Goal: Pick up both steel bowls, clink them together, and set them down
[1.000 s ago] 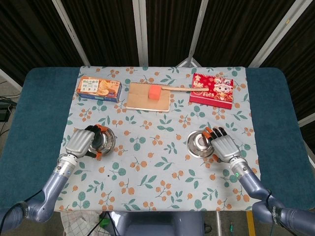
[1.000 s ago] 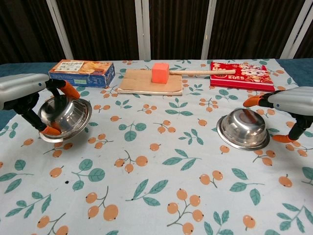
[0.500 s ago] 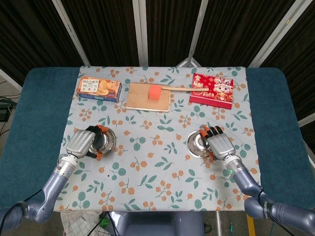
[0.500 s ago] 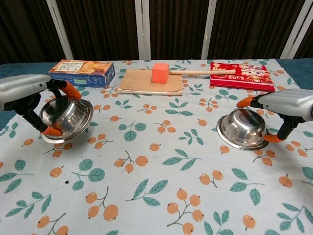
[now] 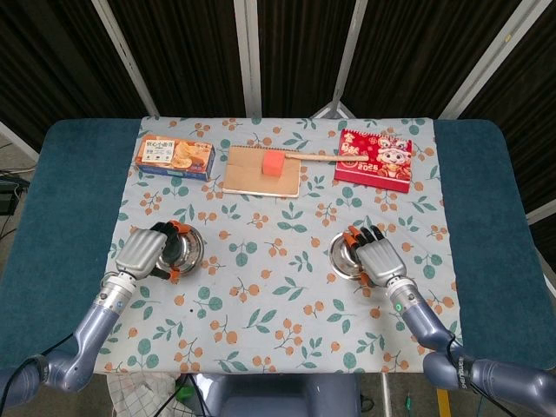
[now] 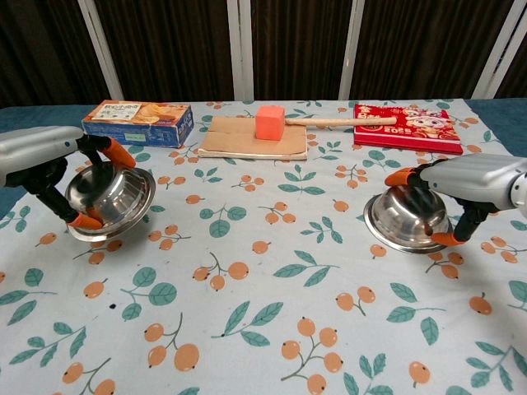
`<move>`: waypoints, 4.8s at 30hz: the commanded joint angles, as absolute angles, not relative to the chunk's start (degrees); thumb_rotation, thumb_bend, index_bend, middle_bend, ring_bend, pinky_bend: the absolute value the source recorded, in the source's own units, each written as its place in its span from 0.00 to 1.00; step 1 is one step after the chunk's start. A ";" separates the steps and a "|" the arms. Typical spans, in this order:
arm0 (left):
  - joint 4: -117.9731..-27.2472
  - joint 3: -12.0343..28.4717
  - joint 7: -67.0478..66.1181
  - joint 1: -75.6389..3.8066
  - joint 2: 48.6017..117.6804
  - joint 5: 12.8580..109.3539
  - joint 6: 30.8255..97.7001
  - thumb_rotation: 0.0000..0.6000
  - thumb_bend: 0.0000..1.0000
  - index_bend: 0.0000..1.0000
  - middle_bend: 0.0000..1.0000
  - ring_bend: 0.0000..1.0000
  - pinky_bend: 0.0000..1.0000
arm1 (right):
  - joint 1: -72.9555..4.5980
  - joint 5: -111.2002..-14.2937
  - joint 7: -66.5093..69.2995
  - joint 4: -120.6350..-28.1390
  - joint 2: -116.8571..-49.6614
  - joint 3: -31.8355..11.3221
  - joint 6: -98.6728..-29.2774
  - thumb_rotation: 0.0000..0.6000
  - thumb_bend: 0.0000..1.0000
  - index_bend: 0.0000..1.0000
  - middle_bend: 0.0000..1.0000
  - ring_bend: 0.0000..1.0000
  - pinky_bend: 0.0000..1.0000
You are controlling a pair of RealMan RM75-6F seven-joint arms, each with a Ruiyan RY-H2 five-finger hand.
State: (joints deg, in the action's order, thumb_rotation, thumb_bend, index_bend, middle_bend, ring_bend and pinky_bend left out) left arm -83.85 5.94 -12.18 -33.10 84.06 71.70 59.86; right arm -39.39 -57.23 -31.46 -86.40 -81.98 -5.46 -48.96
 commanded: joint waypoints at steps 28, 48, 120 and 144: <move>-83.40 6.03 -12.16 -32.75 84.15 71.92 60.11 1.00 0.24 0.54 0.68 0.53 0.72 | -44.47 -45.65 -39.14 -87.81 -83.66 -3.26 -49.83 1.00 0.39 0.07 0.25 0.17 0.27; -83.52 5.95 -11.79 -32.28 83.73 72.24 60.46 1.00 0.24 0.54 0.68 0.53 0.72 | -44.00 -44.97 -39.76 -88.68 -83.64 -2.86 -55.32 1.00 0.44 0.71 0.75 0.61 0.47; -57.12 7.58 34.25 -33.92 103.83 96.24 91.08 1.00 0.29 0.57 0.68 0.53 0.71 | -35.93 -55.29 52.36 -105.30 -62.23 -19.74 -30.16 1.00 0.45 0.80 0.82 0.69 0.53; -57.24 6.66 31.55 -35.39 105.95 96.47 90.03 1.00 0.29 0.57 0.68 0.53 0.71 | -47.07 -25.70 39.83 -115.23 -65.79 -21.97 -38.04 1.00 0.46 0.80 0.82 0.69 0.53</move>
